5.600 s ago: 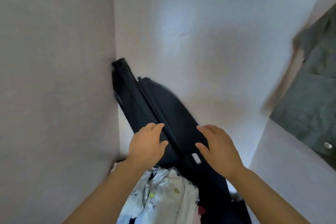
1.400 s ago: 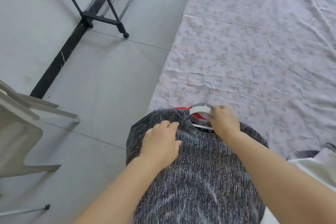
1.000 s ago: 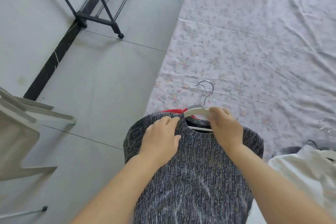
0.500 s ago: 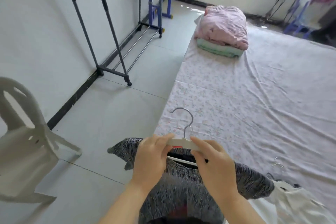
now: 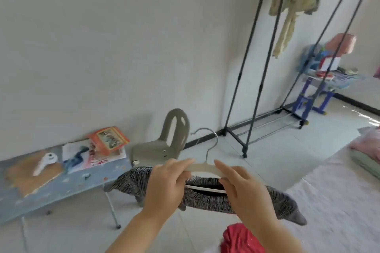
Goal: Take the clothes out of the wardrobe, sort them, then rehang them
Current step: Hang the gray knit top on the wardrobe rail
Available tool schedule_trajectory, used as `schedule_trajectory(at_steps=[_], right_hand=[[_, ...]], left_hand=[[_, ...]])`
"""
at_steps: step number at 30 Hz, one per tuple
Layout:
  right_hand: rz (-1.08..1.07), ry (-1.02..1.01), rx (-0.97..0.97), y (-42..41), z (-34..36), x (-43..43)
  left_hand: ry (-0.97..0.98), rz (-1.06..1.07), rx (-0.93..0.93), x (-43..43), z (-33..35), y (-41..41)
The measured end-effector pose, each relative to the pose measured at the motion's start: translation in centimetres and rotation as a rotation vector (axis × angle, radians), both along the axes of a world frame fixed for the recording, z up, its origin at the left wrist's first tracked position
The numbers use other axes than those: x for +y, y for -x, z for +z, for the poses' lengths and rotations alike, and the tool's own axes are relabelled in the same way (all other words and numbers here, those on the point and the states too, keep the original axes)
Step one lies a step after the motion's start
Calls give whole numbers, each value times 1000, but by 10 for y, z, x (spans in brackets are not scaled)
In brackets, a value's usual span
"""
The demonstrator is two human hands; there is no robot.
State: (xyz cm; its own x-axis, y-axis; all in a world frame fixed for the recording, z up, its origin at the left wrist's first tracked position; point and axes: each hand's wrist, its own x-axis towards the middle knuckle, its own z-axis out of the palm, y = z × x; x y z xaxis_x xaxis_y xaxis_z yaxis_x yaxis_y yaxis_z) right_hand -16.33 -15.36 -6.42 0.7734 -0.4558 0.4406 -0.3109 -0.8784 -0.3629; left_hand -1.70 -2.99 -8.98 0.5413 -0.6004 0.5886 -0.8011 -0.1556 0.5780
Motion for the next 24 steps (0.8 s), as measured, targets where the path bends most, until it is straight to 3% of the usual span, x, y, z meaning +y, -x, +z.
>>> schedule_trajectory(at_steps=[3,11,15,24], right_hand=[[206,36,55,-47,15,40],[709,104,-44,-145,52,197],[931,118,-128,-166,71,291],[1286,170,-251,-177,114,504]], left_hand=[[-2,216,-48,68,19,-18],[-39,758,-87,263,71,-24],[2,976,-139,359,91,-5],[28,1368,-42,553,122,54]])
